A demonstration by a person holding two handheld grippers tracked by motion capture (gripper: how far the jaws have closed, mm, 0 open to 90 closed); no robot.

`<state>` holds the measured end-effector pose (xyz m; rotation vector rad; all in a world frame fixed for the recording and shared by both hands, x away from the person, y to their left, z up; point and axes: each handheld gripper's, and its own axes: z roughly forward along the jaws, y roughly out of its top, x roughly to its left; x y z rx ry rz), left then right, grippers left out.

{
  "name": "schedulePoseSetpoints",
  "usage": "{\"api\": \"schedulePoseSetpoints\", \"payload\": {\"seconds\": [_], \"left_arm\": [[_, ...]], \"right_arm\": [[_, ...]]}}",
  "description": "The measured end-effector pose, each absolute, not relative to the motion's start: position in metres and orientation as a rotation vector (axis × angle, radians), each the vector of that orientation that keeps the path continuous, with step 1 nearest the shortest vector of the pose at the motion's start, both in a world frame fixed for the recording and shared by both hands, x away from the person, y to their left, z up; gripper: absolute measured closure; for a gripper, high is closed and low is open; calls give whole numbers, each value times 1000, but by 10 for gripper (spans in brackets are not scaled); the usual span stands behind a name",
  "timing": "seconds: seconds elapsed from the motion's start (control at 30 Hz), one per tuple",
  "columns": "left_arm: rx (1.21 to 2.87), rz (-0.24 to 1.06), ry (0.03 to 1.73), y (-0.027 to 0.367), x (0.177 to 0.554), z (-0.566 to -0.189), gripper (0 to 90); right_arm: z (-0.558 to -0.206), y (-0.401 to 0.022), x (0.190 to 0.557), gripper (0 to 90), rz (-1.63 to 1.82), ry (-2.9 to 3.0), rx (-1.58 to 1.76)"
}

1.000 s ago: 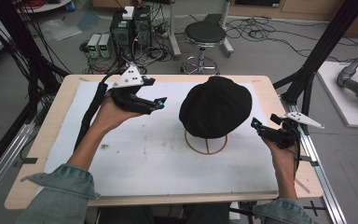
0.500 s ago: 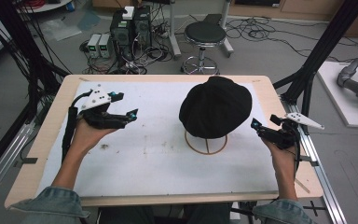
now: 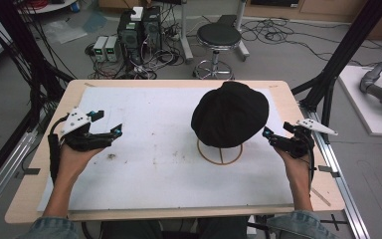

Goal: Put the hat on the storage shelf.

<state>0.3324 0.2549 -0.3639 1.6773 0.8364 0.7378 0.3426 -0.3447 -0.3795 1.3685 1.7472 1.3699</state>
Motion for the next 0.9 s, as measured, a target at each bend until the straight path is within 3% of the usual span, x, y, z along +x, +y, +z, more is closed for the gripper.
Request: {"api": "schedulePoseSetpoints", "payload": {"seconds": [0.9], "left_arm": [[1617,752,909,283,326,-380,197]], "right_arm": [[-386,-330,349,115,1316,1810,1354]]}}
